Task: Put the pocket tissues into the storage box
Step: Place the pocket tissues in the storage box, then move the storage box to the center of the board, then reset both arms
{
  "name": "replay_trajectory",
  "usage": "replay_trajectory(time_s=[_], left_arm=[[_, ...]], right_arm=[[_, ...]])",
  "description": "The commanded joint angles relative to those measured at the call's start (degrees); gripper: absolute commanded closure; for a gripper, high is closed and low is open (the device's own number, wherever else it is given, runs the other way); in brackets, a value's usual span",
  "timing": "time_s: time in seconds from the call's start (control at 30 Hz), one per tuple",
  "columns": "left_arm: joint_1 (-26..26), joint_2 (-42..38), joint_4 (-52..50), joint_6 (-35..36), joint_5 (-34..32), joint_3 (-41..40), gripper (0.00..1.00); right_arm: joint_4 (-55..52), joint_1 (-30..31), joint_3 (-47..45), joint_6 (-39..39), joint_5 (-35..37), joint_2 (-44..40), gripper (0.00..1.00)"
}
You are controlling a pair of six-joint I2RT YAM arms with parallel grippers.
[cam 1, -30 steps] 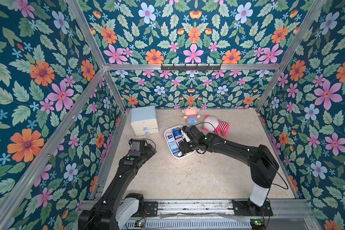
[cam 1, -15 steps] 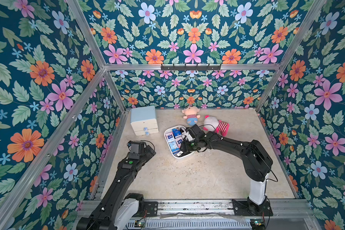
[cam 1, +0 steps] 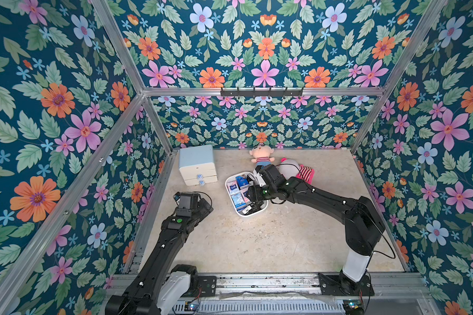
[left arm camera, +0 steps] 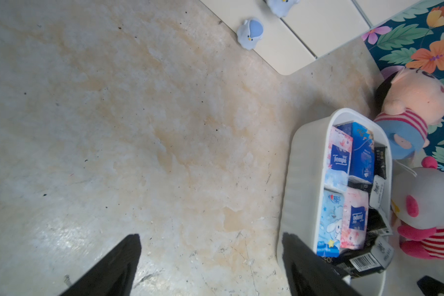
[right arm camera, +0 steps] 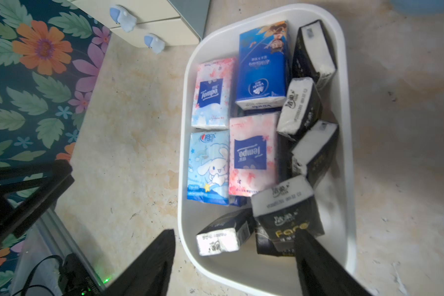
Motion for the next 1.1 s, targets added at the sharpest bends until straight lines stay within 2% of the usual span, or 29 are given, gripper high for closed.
replay_trajectory(time_s=[0.0,0.23,0.5,0.73,0.9,1.07], left_arm=[[0.0,0.9,1.0,1.3,-1.0,0.9,0.08],[0.0,1.2,0.6,1.8,-1.6,1.9,0.08],[0.0,-0.7,-0.4,1.9,-3.7,0.1,0.08],[0.1,0.8,3.0,3.3,-7.4,-1.6,0.07],[0.3,5.2,9.9,11.6,-13.2,-1.6,0.07],[0.8,7.8,24.3,23.7,-16.8,-5.1,0.06]], right_arm=[[4.1,0.1,1.3,1.2,-4.5,1.4,0.22],[1.6,0.0,3.5,1.5,-7.3,4.8,0.22],[2.7,-0.6,-5.2,3.4,-5.2,1.9,0.23],[4.4,-0.8,-3.4,2.1,-1.7,0.2,0.22],[6.8,-4.1,-4.9,1.1,5.5,-4.5,0.16],[14.3,-13.2,-16.3,1.1,9.5,-13.3,0.14]])
